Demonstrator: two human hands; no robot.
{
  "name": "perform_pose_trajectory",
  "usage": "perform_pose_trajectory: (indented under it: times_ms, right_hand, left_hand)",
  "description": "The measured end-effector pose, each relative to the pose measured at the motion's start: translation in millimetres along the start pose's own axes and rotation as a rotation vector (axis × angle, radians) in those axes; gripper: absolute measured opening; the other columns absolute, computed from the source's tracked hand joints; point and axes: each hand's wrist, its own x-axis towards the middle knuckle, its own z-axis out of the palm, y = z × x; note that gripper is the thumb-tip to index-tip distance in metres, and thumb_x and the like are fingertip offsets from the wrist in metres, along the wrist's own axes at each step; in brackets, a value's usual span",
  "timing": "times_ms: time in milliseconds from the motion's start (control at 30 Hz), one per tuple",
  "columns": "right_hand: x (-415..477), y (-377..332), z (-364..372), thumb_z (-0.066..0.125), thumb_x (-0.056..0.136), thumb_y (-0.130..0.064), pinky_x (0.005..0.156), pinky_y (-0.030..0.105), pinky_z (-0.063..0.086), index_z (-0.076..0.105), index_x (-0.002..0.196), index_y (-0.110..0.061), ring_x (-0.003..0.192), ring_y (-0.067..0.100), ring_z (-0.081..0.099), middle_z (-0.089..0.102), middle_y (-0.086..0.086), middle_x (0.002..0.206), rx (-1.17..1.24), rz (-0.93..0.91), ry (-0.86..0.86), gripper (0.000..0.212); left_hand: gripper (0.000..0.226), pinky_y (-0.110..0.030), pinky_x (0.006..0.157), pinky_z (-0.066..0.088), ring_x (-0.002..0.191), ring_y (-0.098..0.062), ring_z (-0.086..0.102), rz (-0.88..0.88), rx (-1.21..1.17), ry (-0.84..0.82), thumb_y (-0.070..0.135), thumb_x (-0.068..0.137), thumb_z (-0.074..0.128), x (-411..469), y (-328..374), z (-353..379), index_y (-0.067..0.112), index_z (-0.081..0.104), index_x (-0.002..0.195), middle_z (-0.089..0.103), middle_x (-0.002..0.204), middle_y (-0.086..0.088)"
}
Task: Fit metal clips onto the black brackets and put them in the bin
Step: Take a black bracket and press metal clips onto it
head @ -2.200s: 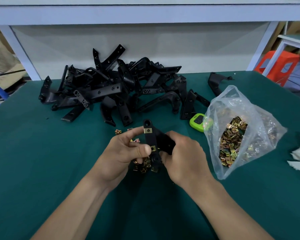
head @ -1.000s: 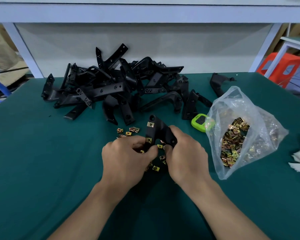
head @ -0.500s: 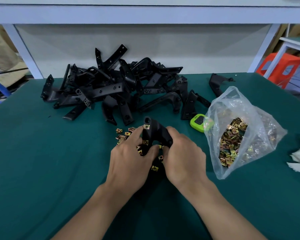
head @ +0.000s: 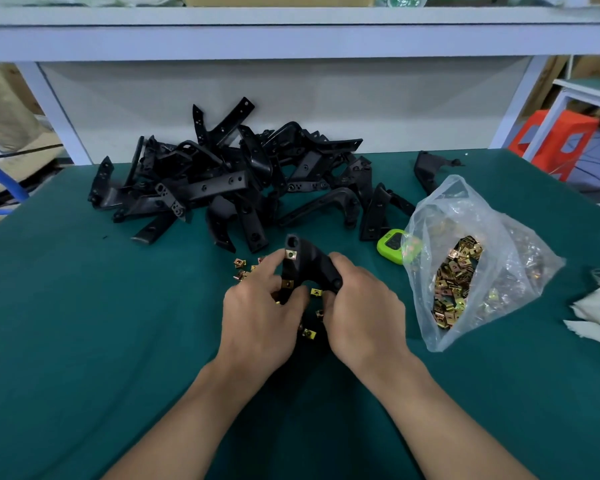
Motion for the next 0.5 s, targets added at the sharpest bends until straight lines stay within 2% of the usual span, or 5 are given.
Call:
perform_pose_trajectory:
  times_ms: [133,267,367,433,500]
  right_hand:
    - [-2,-5,-9,0.063,0.094,-0.021,0.068,0.037,0.042,0.048,0.127,-0.036,0.073,0.020,0.051,0.060,-0.010,0.087,0.101,-0.054,0.033,0.040]
    - [-3,-7,-30,0.068,0.091,-0.016,0.065,0.036,0.054,0.052,0.127,-0.040,0.071,0.016,0.062,0.067,-0.008,0.081,0.297,-0.128,-0.004,0.046]
    - [-15,-8,-58,0.069,0.089,-0.016,0.063,0.027,0.054,0.052,0.137,-0.046,0.070,0.013,0.066,0.071,-0.008,0.080,0.505,-0.077,-0.096,0.059]
    - [-29,-2,-77,0.069,0.089,-0.019,0.062,0.024,0.052,0.051,0.143,-0.037,0.067,0.015,0.068,0.073,-0.010,0.082,0.645,0.000,-0.181,0.060]
    - [-51,8,-92,0.068,0.087,-0.022,0.062,0.031,0.053,0.060,0.126,-0.034,0.065,0.018,0.065,0.072,-0.005,0.079,0.723,0.060,-0.248,0.041]
  left_hand:
    - [0.043,-0.023,0.058,0.052,0.058,-0.013,0.062,0.079,-0.002,0.051,0.023,0.086,0.068,1,8,-7,0.063,0.060,0.101,0.068,0.068,0.014]
    - [0.060,-0.013,0.074,0.054,0.076,-0.003,0.070,0.090,-0.093,0.142,0.021,0.083,0.069,2,14,-18,0.071,0.057,0.115,0.072,0.081,0.025]
    - [0.045,-0.030,0.073,0.060,0.074,-0.015,0.071,-0.068,-0.403,0.159,0.018,0.081,0.072,6,27,-23,0.050,0.071,0.112,0.075,0.081,0.009]
    - [0.035,-0.025,0.064,0.056,0.066,-0.015,0.063,-0.231,-0.696,0.145,0.008,0.082,0.074,8,36,-20,0.030,0.078,0.110,0.068,0.076,0.003]
    - [0.030,-0.021,0.060,0.052,0.061,-0.012,0.059,-0.359,-0.941,0.087,-0.001,0.086,0.071,4,52,-9,0.013,0.077,0.111,0.064,0.079,-0.001]
